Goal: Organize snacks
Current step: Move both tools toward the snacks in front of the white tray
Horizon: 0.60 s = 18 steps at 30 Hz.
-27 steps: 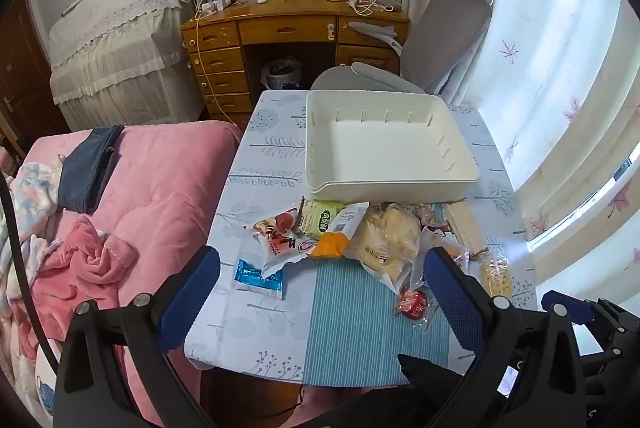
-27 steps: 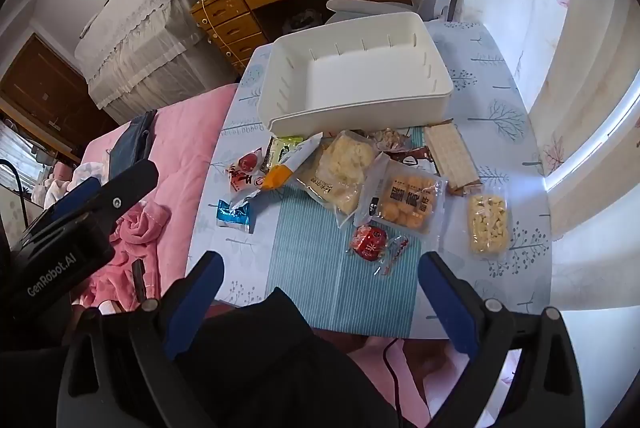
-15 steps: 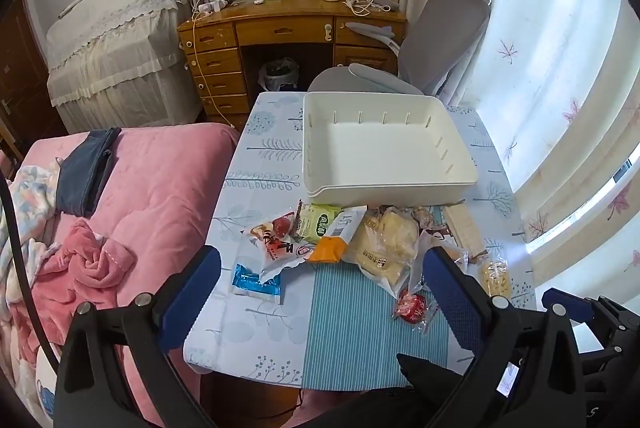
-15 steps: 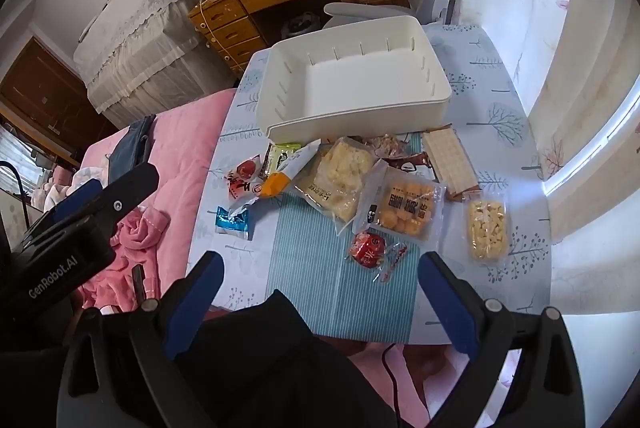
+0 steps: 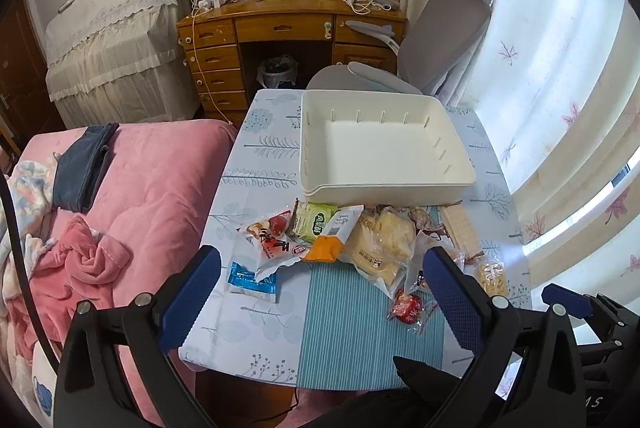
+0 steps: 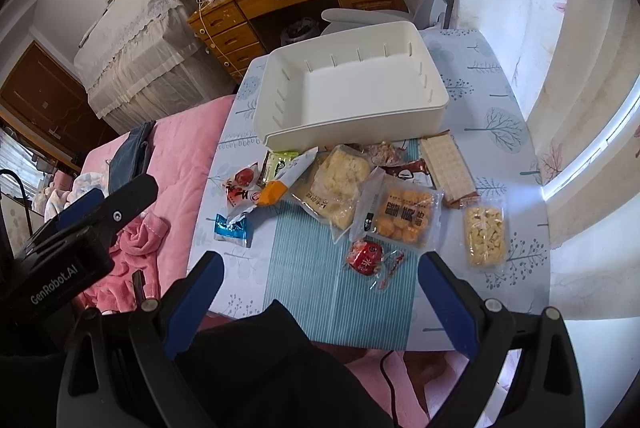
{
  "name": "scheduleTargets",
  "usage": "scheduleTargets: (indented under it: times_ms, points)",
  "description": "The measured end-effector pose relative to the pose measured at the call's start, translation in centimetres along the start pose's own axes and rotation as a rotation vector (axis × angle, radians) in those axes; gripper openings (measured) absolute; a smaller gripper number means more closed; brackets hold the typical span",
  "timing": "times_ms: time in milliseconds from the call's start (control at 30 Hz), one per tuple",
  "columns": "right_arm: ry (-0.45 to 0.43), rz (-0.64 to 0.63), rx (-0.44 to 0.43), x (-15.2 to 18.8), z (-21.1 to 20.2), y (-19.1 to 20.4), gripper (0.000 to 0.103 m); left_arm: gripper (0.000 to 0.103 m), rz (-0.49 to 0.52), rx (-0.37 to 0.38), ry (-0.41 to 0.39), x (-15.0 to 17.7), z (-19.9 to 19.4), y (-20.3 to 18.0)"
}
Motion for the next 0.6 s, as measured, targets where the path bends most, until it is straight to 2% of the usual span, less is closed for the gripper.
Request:
scheduleTargets:
  times_ms: [267, 600]
  points:
    - [-0.018, -0.018, -0.009, 0.1, -0.5, -0.6, 0.098, 0.101, -0.013, 0.009, -0.006, 0.2, -0.1, 0.1]
    - [-0.029, -0.021, -0.035, 0.4, -0.8, -2.8, 0.098, 0.101, -0.069, -0.031, -0.005, 1.4, -1.0, -0.5]
Point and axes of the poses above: each gripper's, at about its wrist camera, not at the fingertips, and z roughly the way its jaws point, y to its left, x to its underside, the point moved 2 cm from there along z, roughly the way its jaws point, and after that the axes turned 11 degrees about -z, right-handed, at the moved point
